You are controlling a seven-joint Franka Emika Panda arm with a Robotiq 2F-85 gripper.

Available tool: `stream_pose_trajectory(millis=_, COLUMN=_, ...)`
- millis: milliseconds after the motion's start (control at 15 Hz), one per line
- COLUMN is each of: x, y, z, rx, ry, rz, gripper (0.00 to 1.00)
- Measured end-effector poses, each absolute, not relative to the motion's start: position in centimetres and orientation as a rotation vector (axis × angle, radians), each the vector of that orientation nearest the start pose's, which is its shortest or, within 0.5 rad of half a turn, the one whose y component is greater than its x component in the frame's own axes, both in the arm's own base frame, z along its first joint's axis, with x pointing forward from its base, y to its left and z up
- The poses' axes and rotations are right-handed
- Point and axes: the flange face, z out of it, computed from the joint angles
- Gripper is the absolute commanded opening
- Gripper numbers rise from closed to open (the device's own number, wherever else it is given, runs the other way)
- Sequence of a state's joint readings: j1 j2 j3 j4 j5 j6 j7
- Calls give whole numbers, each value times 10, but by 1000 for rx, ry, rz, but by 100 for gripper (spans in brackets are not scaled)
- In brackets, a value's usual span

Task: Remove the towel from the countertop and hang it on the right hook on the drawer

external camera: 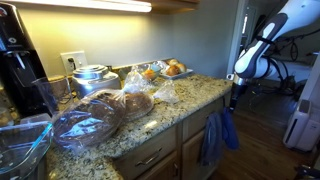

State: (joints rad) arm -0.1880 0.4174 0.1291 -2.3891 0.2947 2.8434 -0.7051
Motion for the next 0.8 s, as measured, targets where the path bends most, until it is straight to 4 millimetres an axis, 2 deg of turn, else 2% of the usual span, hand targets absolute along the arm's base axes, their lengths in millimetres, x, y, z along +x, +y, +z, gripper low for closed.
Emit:
stream_pose_trajectory(millis=267, x=486, y=-40, z=167, rx=-2972, ry=-533, rz=-133, gripper=100)
stream_pose_trajectory(millis=800, x=455, y=-42, z=220, rx=-2973, ry=-533, rz=-134, gripper=100)
